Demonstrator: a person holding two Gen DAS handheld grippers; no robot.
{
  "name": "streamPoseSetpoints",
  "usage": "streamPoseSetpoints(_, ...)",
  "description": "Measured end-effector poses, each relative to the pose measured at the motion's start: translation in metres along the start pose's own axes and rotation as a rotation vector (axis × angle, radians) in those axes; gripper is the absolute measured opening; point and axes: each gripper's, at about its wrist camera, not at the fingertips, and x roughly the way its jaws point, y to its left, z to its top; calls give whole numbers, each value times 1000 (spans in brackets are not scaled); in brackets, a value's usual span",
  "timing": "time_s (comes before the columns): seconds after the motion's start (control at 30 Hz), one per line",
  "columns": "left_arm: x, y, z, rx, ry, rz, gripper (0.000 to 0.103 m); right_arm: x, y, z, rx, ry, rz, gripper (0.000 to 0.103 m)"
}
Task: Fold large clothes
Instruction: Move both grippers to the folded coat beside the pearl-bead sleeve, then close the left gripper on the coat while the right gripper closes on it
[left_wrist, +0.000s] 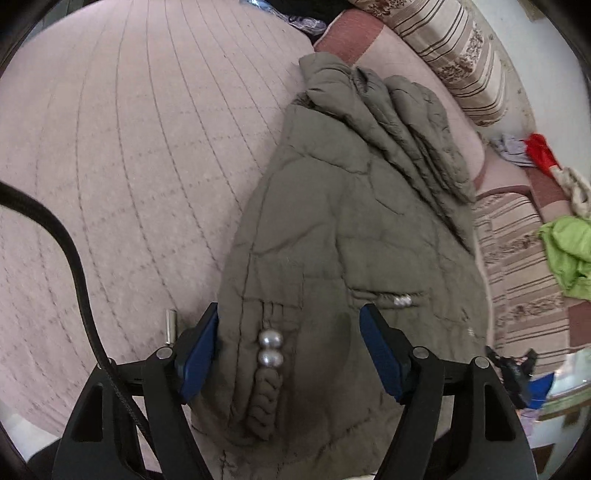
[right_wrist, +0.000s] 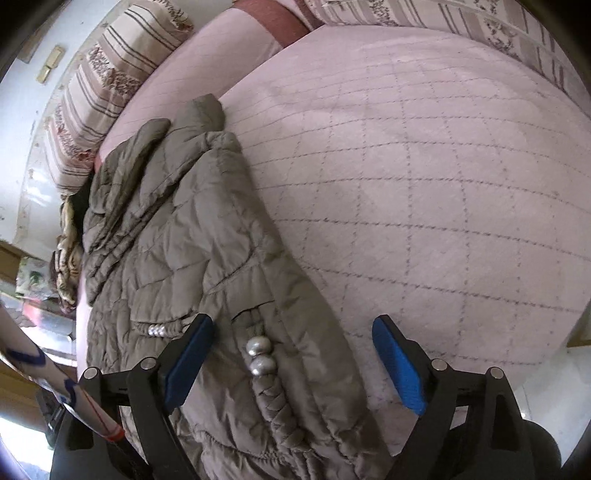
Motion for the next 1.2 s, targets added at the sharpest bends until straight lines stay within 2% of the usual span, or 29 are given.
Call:
streamPoseSetpoints(0.13,-4,8,-11,-51,39,-136,73,4,-1,-7,9,59,123,92)
streamPoseSetpoints(0.27,-6,15,-22,-91,45,-219,73,6,4,-15,-16,92,163,92)
streamPoseSetpoints(0.4,-3,16,-34,-99,51,-249,73,6,8,-26,-32,117,203,91)
streamPoseSetpoints(0.57,7,0,-40,-39,83,-263,73,6,15,-42,-73,127,207,90)
streamPoseSetpoints(0.7,13,-16,-48,36,84,-220,73,6,24,-56,-132,137,173,89)
streamPoseSetpoints(0.87,14,-16,-50,38,72,-215,73,6,33,-75,-179,147,153,84)
streamPoseSetpoints(1.0,15,-15,-51,40,67,-208,73,4,30,-81,-159,124,154,73)
streamPoseSetpoints(1.1,17,-21,-52,52,67,-162,73,5,29,-81,-140,122,166,61)
streamPoseSetpoints(1.13,16,-25,-52,58,62,-120,68,6,31,-81,-139,120,158,54)
streamPoseSetpoints(1.17,16,-30,-54,63,54,-61,54,5,32,-80,-139,118,147,50)
streamPoseSetpoints(1.2,16,-36,-55,78,49,6,49,4,33,-80,-140,114,143,45)
